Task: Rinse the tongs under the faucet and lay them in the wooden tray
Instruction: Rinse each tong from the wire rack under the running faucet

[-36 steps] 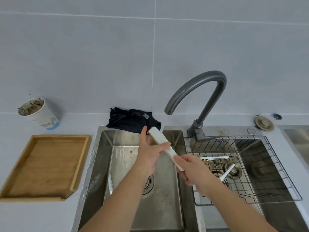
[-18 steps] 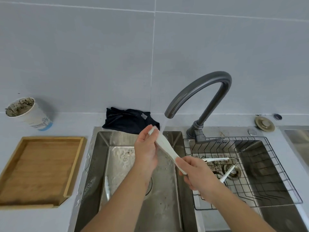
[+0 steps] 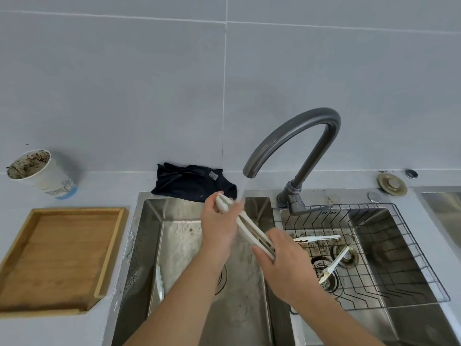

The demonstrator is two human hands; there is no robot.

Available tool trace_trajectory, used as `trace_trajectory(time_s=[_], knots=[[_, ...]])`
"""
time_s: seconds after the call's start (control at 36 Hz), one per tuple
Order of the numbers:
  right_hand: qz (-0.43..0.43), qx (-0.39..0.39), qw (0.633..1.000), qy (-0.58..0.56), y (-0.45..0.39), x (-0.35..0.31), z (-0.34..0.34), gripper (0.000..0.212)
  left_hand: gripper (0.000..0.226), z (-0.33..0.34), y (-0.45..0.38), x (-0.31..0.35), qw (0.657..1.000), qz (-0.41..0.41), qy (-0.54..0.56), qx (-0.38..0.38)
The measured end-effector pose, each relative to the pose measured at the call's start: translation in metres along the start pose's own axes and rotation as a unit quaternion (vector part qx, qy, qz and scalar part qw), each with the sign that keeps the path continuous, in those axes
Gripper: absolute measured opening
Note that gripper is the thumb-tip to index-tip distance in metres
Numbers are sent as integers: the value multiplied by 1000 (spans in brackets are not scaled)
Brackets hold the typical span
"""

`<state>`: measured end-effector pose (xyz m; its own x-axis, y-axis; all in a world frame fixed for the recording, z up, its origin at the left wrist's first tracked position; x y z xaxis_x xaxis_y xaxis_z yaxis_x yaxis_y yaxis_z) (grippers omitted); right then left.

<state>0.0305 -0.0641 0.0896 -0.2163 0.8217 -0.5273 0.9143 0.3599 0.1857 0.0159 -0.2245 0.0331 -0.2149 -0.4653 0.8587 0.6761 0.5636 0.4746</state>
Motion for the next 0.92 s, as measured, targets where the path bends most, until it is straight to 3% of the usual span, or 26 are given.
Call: trace_trajectory(time_s=[0.08, 0.14, 0.17, 0.25, 0.28, 0.33, 0.44, 0.56, 0.69, 0.75, 0.86, 0.92], knots=[[5, -7, 1000, 7, 3, 1, 0, 20, 12, -2, -5, 4, 999, -10, -7, 33], [15, -3, 1000, 5, 2, 3, -2, 21, 17, 2, -2, 3, 999, -31, 14, 32], [19, 0, 1000, 3, 1, 3, -2, 22, 29, 6, 0, 1, 999, -37, 23, 22], [36, 10, 999, -19, -4, 2, -2, 22, 98, 20, 12, -5, 998, -34, -15, -54], [40, 13, 999, -31, -6, 2, -2, 21, 112, 24, 18, -8, 996, -32, -16, -85], [39, 11, 998, -41, -8, 2, -3, 19, 119, 24, 23, -12, 993, -21, -5, -114], [24, -4, 999, -36, -2, 7, -1, 24, 80, 2, 9, 1, 998, 12, -39, -49], [24, 11, 999, -34, 4, 12, -4, 26, 43, -1, -1, 6, 999, 3, -34, -41], [31, 10, 999, -25, 2, 10, -5, 25, 24, -3, -2, 5, 999, -38, 22, 19], [26, 9, 999, -18, -1, 6, -5, 24, 37, 0, 5, 2, 997, -50, 29, 44], [9, 21, 1000, 1, -4, -5, -5, 30, 96, 16, 25, -3, 999, -44, -7, 0], [7, 19, 1000, -1, -3, -8, -4, 35, 100, 20, 29, -3, 999, -37, -3, -17]])
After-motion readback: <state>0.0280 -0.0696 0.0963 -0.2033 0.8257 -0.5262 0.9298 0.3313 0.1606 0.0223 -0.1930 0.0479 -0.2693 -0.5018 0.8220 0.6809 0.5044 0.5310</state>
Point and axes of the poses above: each hand's wrist, its own y-axis away from the middle knuckle, its own z-axis out of the palm, x = y × z, the point moved 5 cm from there along -y, towards the middle knuckle, and after that the axes turned 3 degrees about x, right-handed, at the moved point
